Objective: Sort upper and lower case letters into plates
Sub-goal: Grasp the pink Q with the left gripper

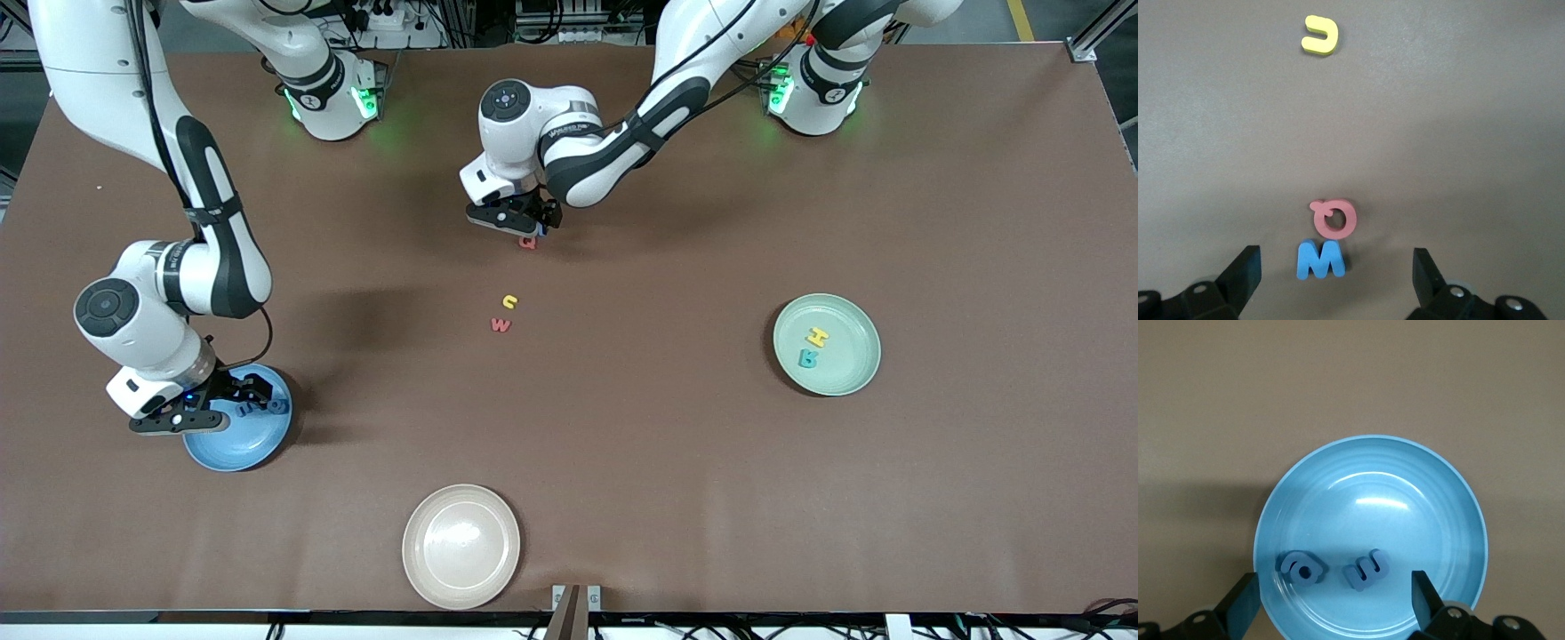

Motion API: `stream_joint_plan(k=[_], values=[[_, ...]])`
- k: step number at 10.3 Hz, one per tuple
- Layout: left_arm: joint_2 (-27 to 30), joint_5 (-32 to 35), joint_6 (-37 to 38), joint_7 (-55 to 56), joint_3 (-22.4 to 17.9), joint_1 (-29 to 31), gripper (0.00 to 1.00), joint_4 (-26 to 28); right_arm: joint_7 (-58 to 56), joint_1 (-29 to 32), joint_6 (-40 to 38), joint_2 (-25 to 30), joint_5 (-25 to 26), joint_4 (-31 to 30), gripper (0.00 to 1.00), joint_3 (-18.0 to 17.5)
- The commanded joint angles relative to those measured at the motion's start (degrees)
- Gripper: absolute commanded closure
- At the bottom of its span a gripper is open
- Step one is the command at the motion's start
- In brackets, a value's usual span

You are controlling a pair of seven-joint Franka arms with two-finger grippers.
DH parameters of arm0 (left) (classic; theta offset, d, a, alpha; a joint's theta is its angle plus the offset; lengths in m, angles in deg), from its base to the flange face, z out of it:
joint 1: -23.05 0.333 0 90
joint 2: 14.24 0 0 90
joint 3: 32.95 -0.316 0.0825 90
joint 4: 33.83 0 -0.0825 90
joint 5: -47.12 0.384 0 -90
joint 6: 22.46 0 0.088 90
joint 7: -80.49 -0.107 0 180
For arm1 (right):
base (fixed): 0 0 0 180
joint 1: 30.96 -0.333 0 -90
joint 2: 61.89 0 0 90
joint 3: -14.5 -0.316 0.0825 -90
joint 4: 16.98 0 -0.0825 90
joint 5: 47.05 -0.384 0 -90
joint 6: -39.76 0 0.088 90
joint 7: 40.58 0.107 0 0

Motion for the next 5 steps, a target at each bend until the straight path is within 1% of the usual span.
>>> stream_joint_plan(k=[1,2,5], values=[[-1.24,1.62,-1.47,-0.35,-3.69,-3.37,0.0,-1.43,0.12,0.14,-1.76,-0.53,0.18,0.86,0.0,-0.29],[-1.68,1.62,-1.92,-0.35,-4.84,-4.25,0.0,-1.43,0.12,0.14,-3.5,-0.36,0.18,0.95,0.0,-0.38],[-2.56,1.62,-2.8,-0.26,-5.29,-4.26,0.0,-1.87,-0.06,0.05,-5.53,-0.18,0.18,0.86,0.0,-0.38]])
